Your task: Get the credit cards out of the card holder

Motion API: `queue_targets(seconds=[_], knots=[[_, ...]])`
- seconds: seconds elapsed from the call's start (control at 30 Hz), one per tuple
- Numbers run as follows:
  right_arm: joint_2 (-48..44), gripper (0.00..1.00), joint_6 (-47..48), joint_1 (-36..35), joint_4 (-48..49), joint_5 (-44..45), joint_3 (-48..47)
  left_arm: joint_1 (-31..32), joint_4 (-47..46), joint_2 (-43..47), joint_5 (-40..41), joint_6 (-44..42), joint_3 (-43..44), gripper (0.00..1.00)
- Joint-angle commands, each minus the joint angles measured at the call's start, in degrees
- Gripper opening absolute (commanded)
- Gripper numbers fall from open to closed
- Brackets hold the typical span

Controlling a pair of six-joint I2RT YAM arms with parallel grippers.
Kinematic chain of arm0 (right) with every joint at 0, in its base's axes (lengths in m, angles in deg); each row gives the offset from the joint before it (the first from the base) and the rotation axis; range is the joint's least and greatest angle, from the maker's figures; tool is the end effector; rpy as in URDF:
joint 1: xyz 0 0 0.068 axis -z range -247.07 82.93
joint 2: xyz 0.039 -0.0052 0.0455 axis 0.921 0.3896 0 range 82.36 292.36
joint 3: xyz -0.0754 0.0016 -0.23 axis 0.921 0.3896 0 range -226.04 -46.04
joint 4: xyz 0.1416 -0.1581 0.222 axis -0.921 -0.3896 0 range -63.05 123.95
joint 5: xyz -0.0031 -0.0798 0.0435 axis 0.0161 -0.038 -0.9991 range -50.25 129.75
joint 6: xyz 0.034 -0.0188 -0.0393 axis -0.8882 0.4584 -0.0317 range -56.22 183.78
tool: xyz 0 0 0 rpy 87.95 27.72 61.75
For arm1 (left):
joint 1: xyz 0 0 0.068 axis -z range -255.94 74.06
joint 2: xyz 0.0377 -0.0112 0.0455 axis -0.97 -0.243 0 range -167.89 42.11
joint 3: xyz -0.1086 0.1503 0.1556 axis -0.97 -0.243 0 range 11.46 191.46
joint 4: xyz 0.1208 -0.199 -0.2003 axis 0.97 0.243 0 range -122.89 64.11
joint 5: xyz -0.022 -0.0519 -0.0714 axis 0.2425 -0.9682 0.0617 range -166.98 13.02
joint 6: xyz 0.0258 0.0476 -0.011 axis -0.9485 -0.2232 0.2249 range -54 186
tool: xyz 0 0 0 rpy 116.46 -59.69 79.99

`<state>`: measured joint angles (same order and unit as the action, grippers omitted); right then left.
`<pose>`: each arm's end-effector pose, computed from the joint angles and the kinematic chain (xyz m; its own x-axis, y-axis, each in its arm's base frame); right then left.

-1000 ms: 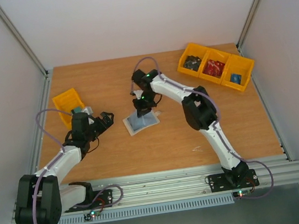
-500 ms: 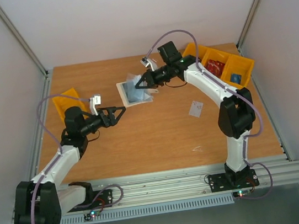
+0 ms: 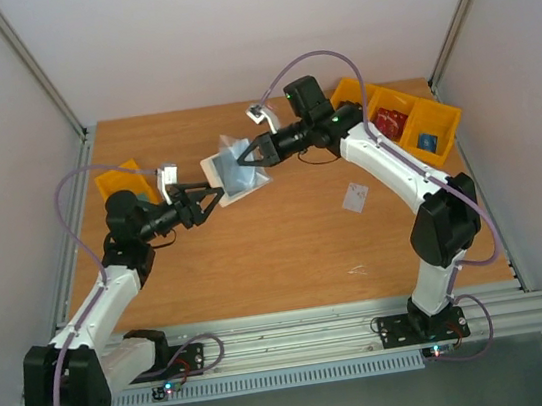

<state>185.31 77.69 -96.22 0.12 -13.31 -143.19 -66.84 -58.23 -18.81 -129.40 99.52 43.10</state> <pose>0.3733 0.2425 0.3080 -0.3411 -0.3558 -0.8701 -0.9399 0.1438 0.3097 0.2806 -0.0752 0.2186 -0.5409 -0.2544 -0.8017 0.6938 0.4039 -0.5962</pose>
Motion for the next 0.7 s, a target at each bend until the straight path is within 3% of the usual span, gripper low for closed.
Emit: queue_targets(seconds=[0.0,0.1,0.23,0.4,0.53,0.67], knots=[[-2.3,0.01,1.2,-1.9,2.5,-2.6,-1.2,0.5,0.5,1.1,0.4,-1.8,2.3,0.73],[-2.3,0.01,1.6,-2.3,2.3,-3.2,-1.8,0.5,0.9,1.8,0.7,-2.2,2.0,0.62],[-2.4,0.01,2.3,-2.4,2.1,-5.5,-2.4,0.5,1.5,2.2,1.6,-2.6,1.7,0.37],[-2.1,0.01,4.6,-2.3,-0.1,-8.2,-3.6,0.5,-0.2,2.3,0.5,-1.5,1.7,0.30],[-1.5,0.01,3.7,-2.4,0.5,-9.8,-4.0,0.5,0.4,2.7,1.3,-2.5,1.2,0.01],[-1.4,0.07,4.0,-2.2,-0.3,-6.0,-4.0,0.5,1.6,3.0,1.7,-2.7,1.3,0.00]])
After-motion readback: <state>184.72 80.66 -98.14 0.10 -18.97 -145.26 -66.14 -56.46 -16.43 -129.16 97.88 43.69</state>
